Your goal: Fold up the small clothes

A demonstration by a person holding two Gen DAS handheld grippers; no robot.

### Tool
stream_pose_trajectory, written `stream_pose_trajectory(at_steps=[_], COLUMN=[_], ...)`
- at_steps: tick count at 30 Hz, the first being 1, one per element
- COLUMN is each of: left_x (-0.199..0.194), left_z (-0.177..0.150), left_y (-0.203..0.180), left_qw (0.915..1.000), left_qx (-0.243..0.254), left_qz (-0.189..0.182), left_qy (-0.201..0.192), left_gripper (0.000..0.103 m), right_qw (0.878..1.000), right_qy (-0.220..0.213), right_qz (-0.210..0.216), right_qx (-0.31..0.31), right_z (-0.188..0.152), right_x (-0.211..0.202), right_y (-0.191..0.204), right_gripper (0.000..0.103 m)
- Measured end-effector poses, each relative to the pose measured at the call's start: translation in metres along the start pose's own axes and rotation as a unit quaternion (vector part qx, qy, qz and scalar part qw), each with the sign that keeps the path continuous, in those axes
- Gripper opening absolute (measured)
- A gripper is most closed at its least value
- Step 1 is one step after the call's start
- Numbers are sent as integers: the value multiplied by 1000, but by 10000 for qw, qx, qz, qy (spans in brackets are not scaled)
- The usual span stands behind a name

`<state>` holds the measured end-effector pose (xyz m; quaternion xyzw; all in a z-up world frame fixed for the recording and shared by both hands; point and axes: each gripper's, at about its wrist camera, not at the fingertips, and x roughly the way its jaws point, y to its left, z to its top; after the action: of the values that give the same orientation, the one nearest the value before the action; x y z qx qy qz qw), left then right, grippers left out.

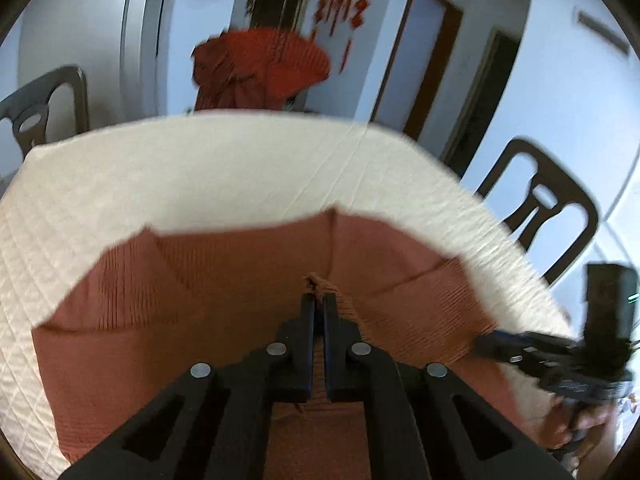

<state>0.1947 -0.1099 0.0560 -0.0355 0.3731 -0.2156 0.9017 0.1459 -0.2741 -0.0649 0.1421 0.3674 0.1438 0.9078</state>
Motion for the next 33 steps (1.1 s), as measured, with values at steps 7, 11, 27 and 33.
stream_pose_trajectory(at_steps=[7,11,27,33], left_x=[28,10,14,15], left_z=[-20,-25,-34,-12], left_y=[36,40,19,9], left_qw=[9962,9963,9973,9987], left_qx=[-461,-601,-49,75], left_qz=[233,190,160,317], left_qy=[705,580,711,399], left_gripper=[6,10,11,20], right_qw=[9998,9990,9942,9947], right_qy=[145,211,364,58], right_qz=[-47,-286,-736,-776], right_qx=[95,-267,-699,-668], right_z=[-2,-3,9,35], right_x=[-3,-14,-4,-4], right_y=[-11,0,4,7], right_gripper=[20,20,6,8])
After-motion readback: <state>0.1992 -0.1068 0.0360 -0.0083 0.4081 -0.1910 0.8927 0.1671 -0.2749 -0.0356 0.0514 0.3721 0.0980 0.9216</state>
